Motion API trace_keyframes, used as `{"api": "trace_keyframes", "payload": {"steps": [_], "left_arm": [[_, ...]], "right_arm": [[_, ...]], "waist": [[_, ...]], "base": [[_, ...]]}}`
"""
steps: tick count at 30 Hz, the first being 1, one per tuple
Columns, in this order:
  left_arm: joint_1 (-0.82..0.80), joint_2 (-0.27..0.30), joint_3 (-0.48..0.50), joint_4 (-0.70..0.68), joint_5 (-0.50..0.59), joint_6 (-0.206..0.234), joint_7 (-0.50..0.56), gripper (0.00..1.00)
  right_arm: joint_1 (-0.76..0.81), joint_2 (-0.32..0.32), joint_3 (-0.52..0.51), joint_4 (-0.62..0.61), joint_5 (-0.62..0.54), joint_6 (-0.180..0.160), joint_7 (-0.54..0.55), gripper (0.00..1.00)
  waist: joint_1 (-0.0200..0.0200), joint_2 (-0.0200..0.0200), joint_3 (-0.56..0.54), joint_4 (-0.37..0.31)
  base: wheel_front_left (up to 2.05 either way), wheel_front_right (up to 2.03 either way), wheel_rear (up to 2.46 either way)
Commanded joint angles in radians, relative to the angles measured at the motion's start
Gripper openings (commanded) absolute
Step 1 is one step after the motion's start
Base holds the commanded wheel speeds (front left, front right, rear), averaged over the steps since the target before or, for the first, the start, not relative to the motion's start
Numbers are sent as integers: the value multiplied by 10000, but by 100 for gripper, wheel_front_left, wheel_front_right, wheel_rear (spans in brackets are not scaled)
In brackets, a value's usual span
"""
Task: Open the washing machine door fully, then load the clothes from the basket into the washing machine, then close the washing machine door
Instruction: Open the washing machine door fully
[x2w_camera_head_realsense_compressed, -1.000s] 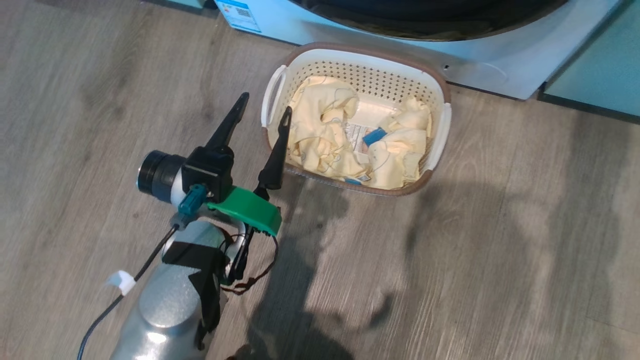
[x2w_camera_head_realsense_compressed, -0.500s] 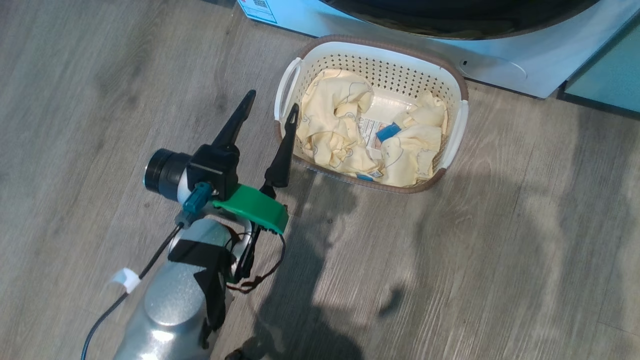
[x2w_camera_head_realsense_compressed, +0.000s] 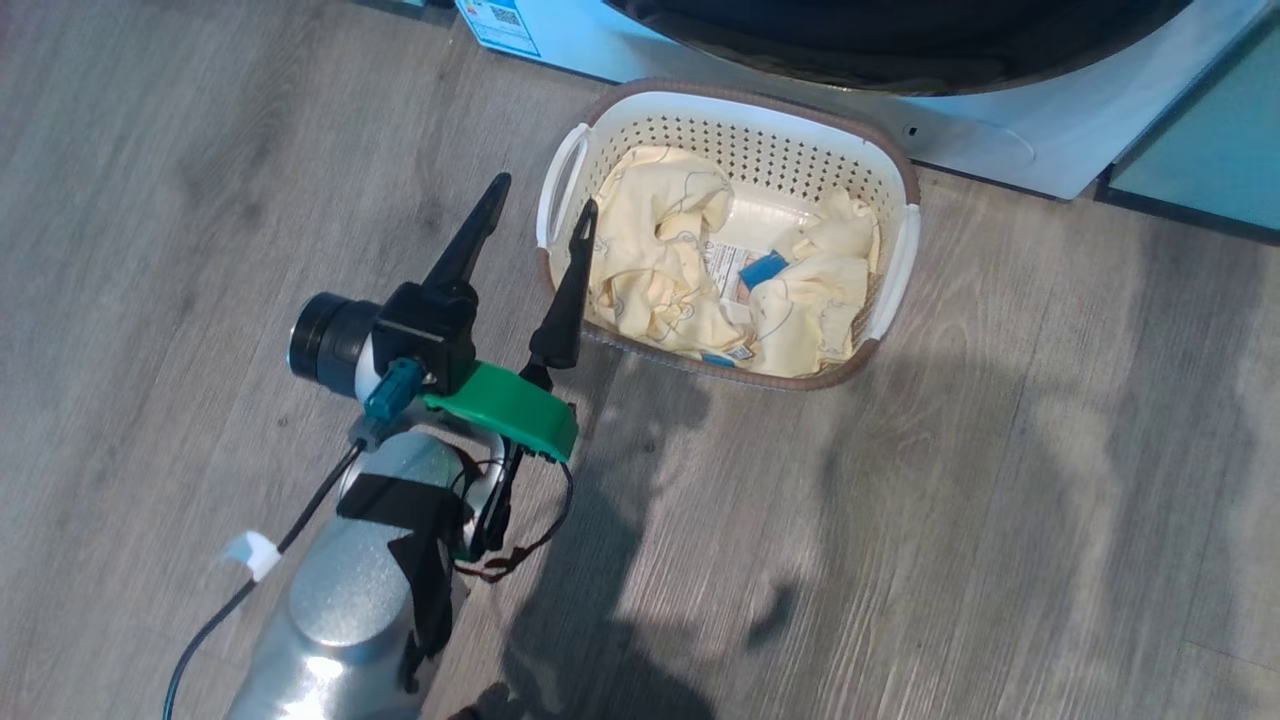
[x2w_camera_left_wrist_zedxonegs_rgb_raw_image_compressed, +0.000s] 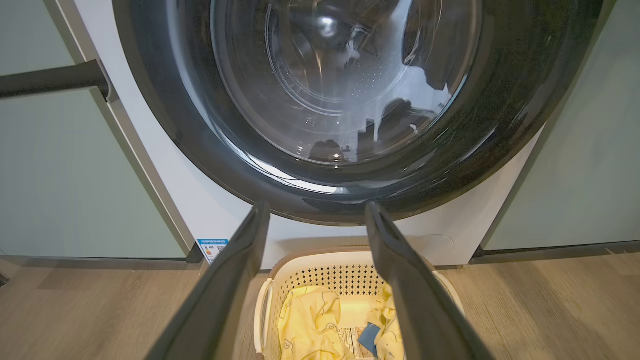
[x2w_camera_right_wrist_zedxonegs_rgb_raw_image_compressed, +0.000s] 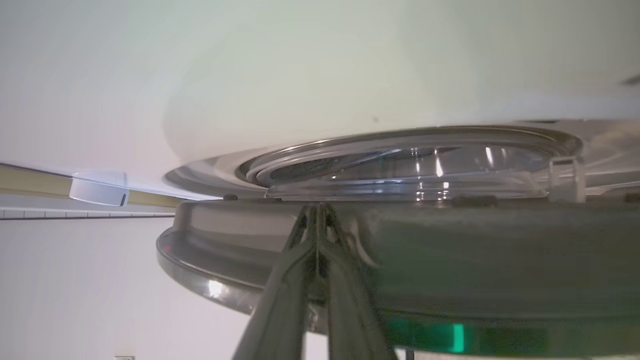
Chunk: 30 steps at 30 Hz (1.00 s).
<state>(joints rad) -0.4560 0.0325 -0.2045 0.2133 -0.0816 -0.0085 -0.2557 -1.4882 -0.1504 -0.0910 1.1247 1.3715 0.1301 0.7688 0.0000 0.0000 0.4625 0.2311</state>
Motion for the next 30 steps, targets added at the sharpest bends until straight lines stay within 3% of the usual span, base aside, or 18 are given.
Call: {"api": "trace_keyframes", "payload": {"steps": [1, 30], "left_arm": [[-166, 179, 270, -245, -19, 73, -61, 100], [234, 178, 393, -71, 85, 37, -61, 100]], "right_arm": [[-291, 327, 76, -327, -45, 6, 218, 0], [2001, 873, 415, -2181, 212, 6, 2061, 0]], "waist": [[0, 0, -44, -44], [0, 0, -781, -431]], "base": [[0, 0, 0], [0, 0, 0]]}}
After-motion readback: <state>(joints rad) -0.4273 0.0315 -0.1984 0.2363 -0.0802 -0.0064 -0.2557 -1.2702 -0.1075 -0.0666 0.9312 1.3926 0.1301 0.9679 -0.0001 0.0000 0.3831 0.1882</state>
